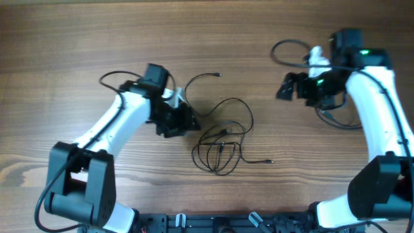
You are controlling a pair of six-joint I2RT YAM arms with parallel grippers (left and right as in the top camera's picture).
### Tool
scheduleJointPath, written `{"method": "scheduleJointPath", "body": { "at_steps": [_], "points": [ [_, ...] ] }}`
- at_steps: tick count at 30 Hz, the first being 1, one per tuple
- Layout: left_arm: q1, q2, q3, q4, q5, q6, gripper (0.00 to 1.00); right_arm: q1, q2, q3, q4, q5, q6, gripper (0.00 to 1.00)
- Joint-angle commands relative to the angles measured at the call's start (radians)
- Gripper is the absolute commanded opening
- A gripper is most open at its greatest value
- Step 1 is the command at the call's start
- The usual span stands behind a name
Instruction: Untangle cables
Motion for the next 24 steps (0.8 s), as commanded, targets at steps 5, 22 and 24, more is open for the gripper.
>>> {"method": "scheduleJointPath", "body": {
  "at_steps": [5, 22, 24],
  "points": [
    [-0.208, -0.013, -0.002, -0.002, -0.086, -0.1, 0.56, 0.225, 0.011, -0.211, 0.171, -0.015, 0.298, 1.0],
    [-0.277, -0.014, -0.002, 0.047, -0.192, -0.299, 0.24, 0.47, 0.014, -0.306, 0.322, 0.061, 0.716, 0.99],
    [-0.276, -0.014, -0.002, 0.032, -0.193, -0.298, 0.15, 0.509, 0.022, -0.332, 0.357, 0.065, 0.768, 0.98]
  ]
}}
